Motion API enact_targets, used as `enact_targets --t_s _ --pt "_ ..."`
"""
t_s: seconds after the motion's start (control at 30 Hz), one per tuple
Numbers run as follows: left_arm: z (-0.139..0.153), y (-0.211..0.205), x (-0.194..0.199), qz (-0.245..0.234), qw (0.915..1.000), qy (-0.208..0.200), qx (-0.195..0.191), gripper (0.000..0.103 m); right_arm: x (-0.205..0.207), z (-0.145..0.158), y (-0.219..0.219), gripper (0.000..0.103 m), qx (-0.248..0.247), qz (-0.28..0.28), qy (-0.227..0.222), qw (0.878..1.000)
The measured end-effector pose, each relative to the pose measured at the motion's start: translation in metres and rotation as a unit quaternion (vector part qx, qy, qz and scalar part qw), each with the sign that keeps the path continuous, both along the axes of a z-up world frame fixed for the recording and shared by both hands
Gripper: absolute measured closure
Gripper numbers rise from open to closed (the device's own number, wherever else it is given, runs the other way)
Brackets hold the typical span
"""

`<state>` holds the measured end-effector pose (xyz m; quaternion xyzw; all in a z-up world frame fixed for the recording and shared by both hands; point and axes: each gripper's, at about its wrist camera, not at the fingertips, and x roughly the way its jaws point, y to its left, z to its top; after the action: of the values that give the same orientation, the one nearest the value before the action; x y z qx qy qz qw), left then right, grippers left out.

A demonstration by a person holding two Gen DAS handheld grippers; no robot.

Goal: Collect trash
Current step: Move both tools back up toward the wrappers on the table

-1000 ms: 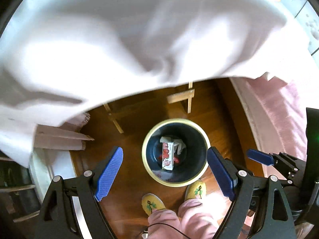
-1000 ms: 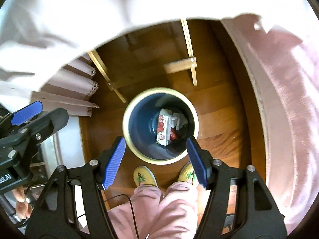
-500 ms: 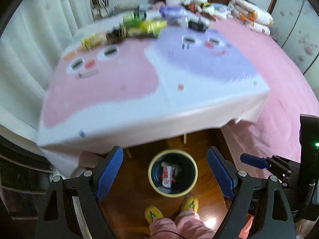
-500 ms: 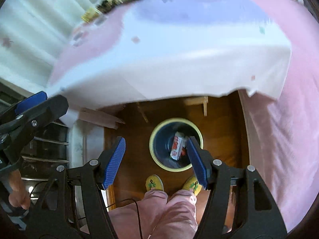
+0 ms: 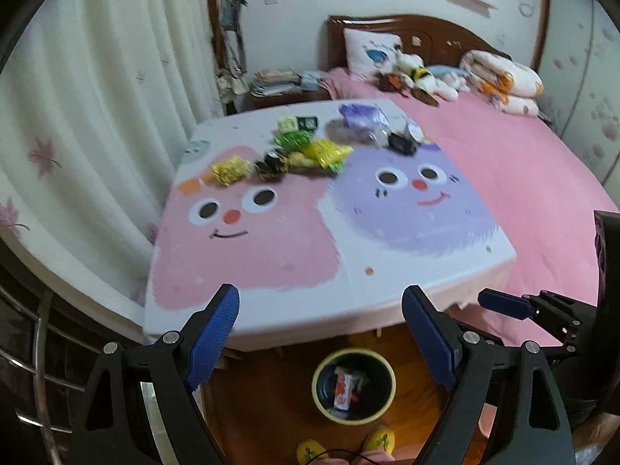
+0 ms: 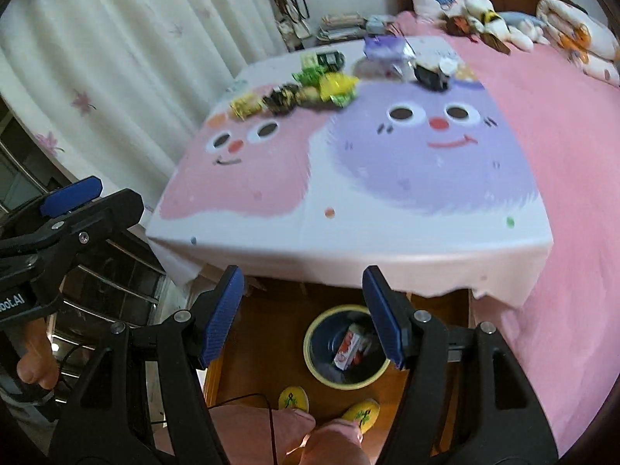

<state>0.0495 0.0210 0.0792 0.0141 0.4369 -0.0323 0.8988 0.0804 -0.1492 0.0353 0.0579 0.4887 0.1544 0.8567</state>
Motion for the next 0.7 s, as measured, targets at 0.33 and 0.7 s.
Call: enact_targets --t_s 0.33,0.7 --pt "0.013 0.027 0.030 0.059 0.9981 -0.009 0.017 0.016 0.048 0.023 0.020 0.042 0.003 0.035 -0.032 0.999" --pt "-0.026 0.100 0.162 0.041 0.9985 0.029 0.021 0.017 0.158 0.011 0.045 0.042 -0.004 -0.023 -0.020 1.000"
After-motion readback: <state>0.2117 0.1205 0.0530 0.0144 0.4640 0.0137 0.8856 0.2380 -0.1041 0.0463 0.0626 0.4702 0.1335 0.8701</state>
